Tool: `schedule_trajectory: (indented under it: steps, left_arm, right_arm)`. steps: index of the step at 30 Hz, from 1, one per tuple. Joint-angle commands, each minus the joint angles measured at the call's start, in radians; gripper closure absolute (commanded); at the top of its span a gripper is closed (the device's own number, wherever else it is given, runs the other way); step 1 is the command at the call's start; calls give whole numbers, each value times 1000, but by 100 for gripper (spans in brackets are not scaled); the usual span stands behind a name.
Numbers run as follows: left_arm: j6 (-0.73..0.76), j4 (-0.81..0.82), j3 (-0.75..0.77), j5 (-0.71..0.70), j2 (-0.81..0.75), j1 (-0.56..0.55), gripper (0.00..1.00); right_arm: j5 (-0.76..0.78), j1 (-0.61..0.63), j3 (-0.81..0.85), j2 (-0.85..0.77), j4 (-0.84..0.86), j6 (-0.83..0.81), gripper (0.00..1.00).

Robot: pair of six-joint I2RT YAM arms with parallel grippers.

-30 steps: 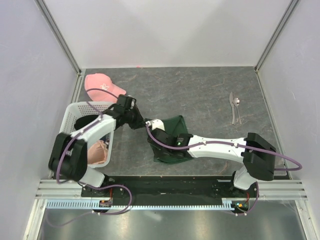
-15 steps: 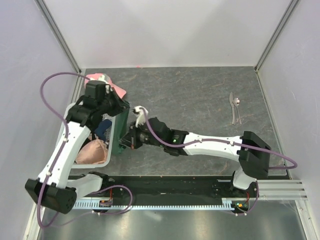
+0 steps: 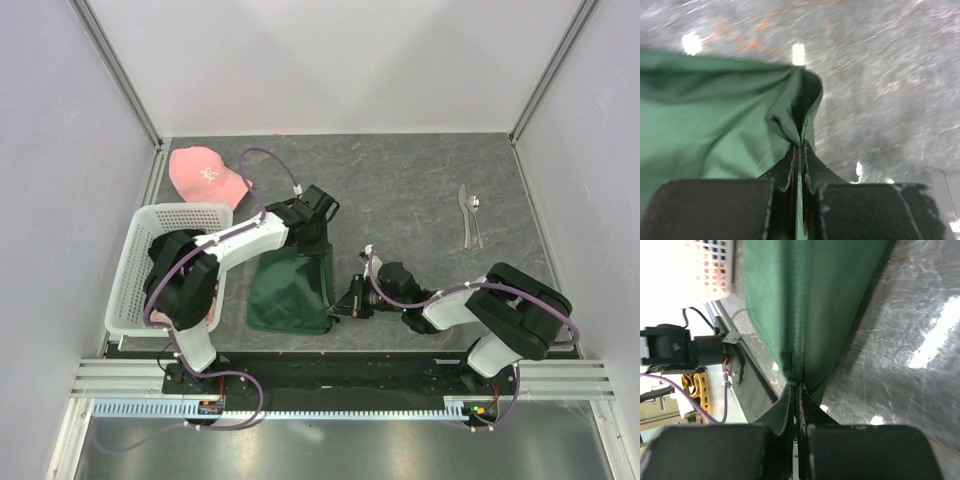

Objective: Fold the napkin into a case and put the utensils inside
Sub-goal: Turn over the upper triangle folded napkin at the center of the board.

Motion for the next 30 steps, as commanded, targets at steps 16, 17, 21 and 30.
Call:
schedule_trajectory:
  steps: [16,17,21,30]
  left_arm:
    - [14,279,89,169,-36,-35,4]
    - [33,276,66,174,-70,-35,4]
    - [70,245,-88,209,-238,-32,7]
    - [-31,372,-463,231,-440,-165,39]
  right_arm:
    - [148,-142,8,-342,-684,-275,33]
    - [165,-163,19,-378,-725,-281,29]
    - [211,-239,76,-387,-833,-329,22]
    - [104,-332,271,-124,-764,-413,33]
